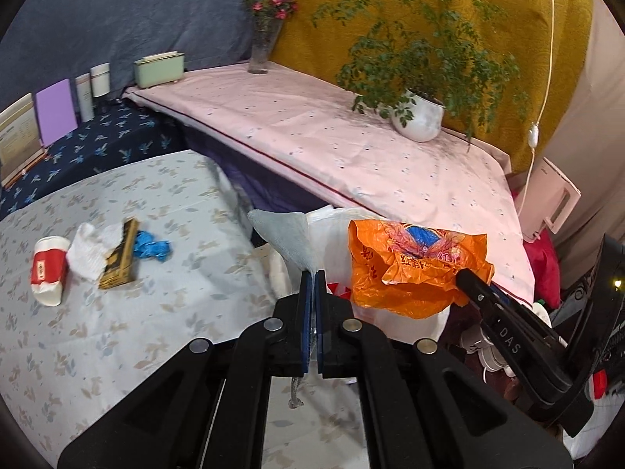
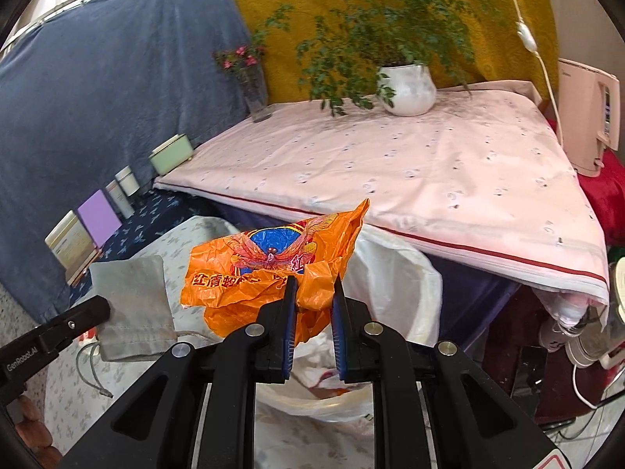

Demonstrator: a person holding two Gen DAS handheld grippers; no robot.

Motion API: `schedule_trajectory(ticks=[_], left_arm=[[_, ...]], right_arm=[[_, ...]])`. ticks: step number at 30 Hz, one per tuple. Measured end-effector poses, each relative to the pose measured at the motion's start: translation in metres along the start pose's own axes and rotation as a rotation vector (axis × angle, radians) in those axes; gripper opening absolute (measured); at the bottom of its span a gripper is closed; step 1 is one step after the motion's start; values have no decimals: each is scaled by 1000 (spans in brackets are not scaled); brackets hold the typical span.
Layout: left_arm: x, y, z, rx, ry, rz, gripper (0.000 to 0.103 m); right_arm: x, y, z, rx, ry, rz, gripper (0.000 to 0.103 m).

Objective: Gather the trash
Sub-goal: 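Carry the bag and pouch over the bin and open both tools, then move both tools back to the table toward the red-and-white paper cup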

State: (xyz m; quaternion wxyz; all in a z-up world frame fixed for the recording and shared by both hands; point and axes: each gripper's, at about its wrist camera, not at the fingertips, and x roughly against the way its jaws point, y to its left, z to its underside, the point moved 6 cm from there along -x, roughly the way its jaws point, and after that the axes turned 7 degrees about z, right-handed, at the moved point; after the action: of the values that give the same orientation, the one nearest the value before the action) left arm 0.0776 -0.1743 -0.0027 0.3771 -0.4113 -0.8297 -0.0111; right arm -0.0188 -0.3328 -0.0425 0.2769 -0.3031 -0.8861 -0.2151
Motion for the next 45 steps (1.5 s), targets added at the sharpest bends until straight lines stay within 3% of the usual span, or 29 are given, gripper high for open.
schedule_trajectory(ticks=[14, 16, 18, 30, 34, 37, 45], left_arm=[[-61, -26, -4, -18, 85, 95, 4], [-64, -22, -4, -6, 89, 91, 11], [-64, -16, -4, 4, 81, 75, 39], [-53, 20, -1, 67, 64, 15, 42], [-47, 32, 2, 94, 51, -11, 52], [-42, 42, 4, 108, 39, -36, 58], [-22, 76, 11, 181, 8, -97, 69]], right_arm=[[-15, -44, -5, -48, 11, 85, 15], [-18, -44, -4, -47, 16, 84, 15], [-21, -41, -4, -42, 21, 81, 15], [-34, -12, -3, -6, 39, 40, 16], [-40, 0, 0, 14, 52, 26, 24], [-40, 10, 2, 26, 50, 15, 41], [-30, 35, 3, 64, 40, -18, 45]])
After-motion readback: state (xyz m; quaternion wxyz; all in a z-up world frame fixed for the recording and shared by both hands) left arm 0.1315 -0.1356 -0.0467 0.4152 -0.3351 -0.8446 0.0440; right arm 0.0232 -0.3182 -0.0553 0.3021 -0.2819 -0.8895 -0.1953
